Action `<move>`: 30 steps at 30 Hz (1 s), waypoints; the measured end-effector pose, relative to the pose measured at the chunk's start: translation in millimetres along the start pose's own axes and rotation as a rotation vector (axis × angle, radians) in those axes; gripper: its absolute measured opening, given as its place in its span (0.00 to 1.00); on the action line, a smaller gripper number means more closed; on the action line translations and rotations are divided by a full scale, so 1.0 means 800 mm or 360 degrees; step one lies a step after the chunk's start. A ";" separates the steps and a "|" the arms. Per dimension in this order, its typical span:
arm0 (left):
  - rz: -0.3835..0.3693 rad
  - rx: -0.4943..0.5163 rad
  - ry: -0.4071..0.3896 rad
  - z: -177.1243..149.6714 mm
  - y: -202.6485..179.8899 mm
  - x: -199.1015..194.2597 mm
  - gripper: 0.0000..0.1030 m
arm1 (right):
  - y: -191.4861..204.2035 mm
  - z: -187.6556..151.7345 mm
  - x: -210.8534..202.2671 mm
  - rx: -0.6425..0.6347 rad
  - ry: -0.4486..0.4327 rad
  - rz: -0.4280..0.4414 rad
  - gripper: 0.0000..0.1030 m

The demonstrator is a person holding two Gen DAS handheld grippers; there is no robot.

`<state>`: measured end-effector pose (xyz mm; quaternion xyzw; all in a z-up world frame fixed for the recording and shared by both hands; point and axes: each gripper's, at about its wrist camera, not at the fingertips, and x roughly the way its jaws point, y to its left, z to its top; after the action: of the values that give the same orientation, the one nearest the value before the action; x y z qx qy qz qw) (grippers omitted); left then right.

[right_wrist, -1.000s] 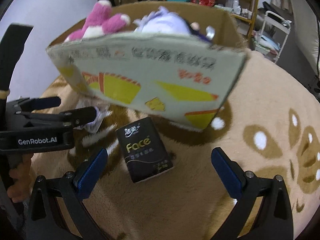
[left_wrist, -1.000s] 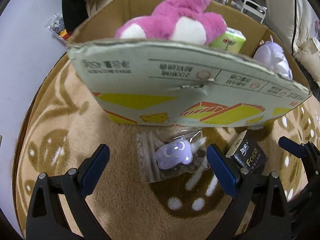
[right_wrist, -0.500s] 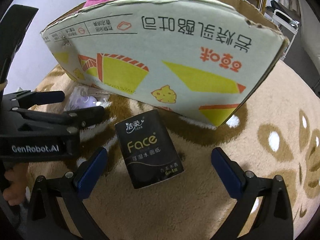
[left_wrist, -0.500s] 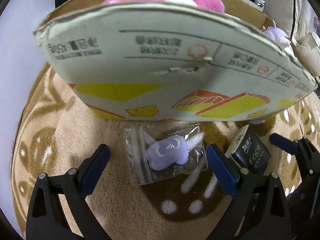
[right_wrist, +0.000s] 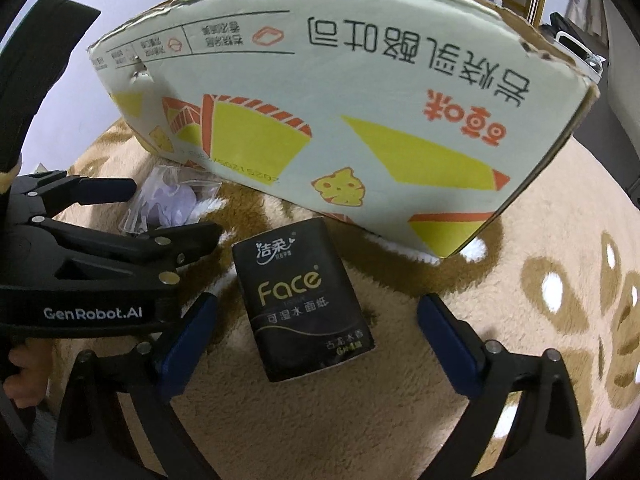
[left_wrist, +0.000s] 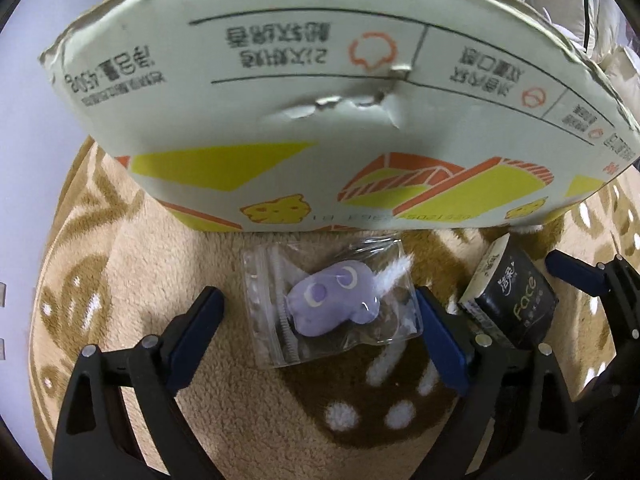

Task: Organize soft objects
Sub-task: 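Lower both tools toward the bagged lilac plush and black Face tissue pack, then grasp bagged lilac plush with left tool while right grasps black Face pack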

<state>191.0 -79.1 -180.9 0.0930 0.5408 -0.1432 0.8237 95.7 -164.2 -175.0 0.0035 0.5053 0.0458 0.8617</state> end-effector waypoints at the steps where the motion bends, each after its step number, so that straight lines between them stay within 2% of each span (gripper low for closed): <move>1: -0.0002 -0.0009 0.0001 -0.002 0.003 -0.001 0.88 | 0.000 0.000 0.000 0.0004 -0.0003 -0.0001 0.95; 9: -0.0047 -0.0156 -0.0007 -0.008 0.028 -0.004 0.75 | -0.014 0.003 -0.005 0.0090 -0.0007 0.0012 0.76; 17: -0.0036 -0.0136 -0.0014 -0.020 0.023 -0.005 0.71 | -0.010 0.004 -0.003 0.0088 -0.0008 -0.0006 0.65; 22: -0.0033 -0.0145 -0.0009 -0.026 0.029 -0.016 0.69 | -0.017 0.011 -0.001 0.0094 -0.0001 -0.0012 0.51; 30: -0.0016 -0.0168 -0.0009 -0.040 0.040 -0.035 0.69 | -0.027 0.021 -0.011 0.0110 -0.0015 -0.0002 0.48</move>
<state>163.5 -35.2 -168.2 0.0464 0.5457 -0.1188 0.8282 107.4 -186.1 -160.5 0.0331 0.5026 0.0277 0.8634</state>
